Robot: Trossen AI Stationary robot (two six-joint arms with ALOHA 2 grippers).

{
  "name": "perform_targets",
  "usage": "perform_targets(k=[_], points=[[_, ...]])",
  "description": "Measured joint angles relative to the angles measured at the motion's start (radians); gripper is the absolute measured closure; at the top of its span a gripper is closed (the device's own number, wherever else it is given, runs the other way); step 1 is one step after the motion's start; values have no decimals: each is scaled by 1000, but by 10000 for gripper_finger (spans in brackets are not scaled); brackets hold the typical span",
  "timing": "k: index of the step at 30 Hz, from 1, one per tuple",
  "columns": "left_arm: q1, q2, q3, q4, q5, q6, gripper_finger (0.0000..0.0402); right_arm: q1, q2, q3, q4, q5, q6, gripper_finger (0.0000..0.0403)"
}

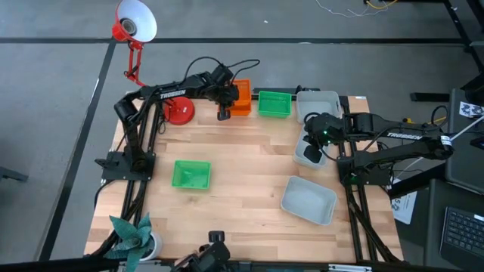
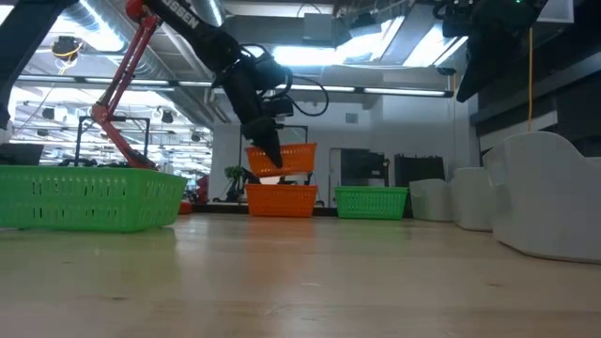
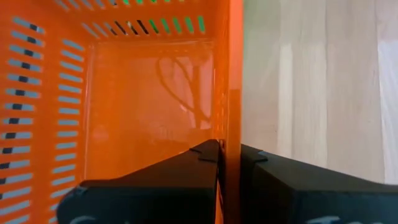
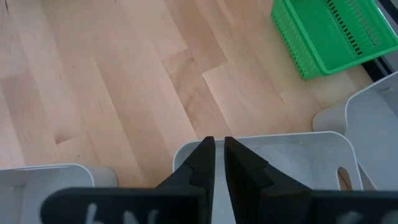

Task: Stack baskets by color
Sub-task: Stack the orange bin on the top orange bin

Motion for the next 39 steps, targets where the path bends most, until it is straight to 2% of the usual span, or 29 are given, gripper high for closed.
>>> perform_targets(k=[30, 39], points=[[-16, 27, 0, -3, -9, 7, 401, 0, 0, 0, -1, 0, -4, 366], [-16, 27, 0, -5, -56, 7, 356, 0, 0, 0, -1, 0, -4, 366]])
